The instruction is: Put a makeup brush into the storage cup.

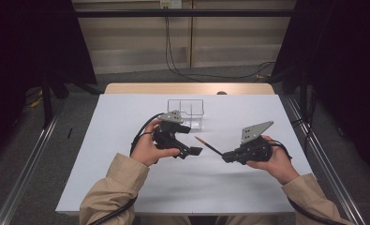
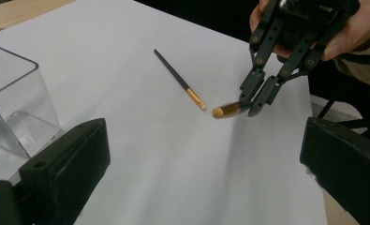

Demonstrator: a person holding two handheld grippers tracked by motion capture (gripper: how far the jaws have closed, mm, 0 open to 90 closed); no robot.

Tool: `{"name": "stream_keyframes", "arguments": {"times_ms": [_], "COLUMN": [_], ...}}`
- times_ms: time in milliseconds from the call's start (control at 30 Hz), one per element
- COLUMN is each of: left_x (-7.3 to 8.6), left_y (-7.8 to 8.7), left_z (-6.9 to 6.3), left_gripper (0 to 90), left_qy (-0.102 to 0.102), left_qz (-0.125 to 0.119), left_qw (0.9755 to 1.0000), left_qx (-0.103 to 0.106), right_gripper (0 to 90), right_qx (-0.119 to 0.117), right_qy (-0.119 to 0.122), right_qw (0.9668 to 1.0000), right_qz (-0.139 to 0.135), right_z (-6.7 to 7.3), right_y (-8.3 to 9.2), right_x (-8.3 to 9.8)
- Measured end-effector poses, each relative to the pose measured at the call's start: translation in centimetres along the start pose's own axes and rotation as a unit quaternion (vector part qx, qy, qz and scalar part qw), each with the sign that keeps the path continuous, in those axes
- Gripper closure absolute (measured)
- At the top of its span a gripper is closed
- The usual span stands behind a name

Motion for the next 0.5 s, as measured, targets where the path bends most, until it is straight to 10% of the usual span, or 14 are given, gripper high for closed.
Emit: {"name": "stream_keyframes", "arguments": {"times_ms": [500], "left_x": [0.4], "left_y": [0.4], "left_z": [0.1], "left_gripper": [14.6], "left_qy": [0.031], "left_qz": [-0.052], "left_qw": [0.9982], "left_qx": [0.000], "right_gripper": [85.6], "right_qx": [0.019], "right_qy": [-0.005], "right_qw": [0.9993], "right_qz": [-0.032], "right_z": [0.3], "right_y": [0.0], "right_x": [-1.4]}}
Point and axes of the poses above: each handheld gripper's, and its own axes: y roughly backward along the jaws, x roughly out of its underside, z roughly to its left, the point moved 3 cm from there along -y, roughly forward along the jaws
